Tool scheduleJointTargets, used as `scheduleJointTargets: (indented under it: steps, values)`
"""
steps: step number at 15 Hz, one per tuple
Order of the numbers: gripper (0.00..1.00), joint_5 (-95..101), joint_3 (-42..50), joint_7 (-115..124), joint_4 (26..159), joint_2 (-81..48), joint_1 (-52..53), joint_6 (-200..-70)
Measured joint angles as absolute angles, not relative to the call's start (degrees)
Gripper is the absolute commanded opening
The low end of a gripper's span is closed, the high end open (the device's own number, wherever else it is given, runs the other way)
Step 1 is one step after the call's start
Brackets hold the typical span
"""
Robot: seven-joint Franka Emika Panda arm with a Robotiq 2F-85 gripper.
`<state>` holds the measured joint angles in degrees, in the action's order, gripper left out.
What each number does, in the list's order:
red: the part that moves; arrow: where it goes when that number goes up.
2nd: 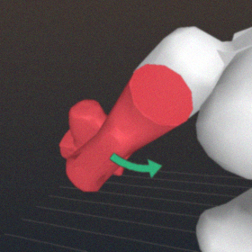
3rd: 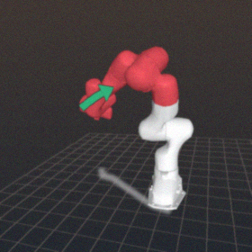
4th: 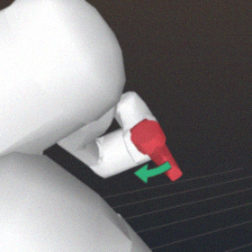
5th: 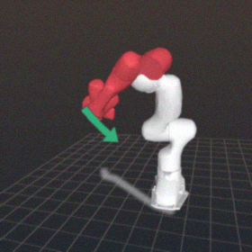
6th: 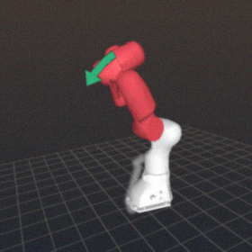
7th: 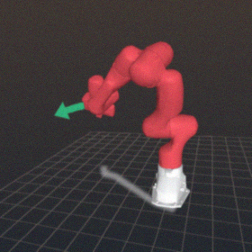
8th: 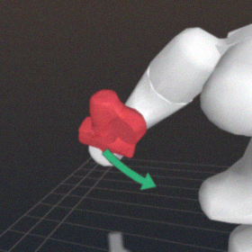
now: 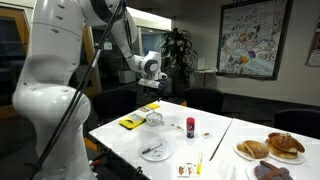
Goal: Take the lid off of the glass bowl
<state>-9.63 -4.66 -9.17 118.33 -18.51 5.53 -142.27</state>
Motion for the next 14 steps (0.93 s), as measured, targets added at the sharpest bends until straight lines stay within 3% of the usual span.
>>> scheduleJointTargets:
  steps: [14]
  values:
    - [1.0, -4.5, -5.1, -0.3, 112.1, -26.2, 6.1, -137.8]
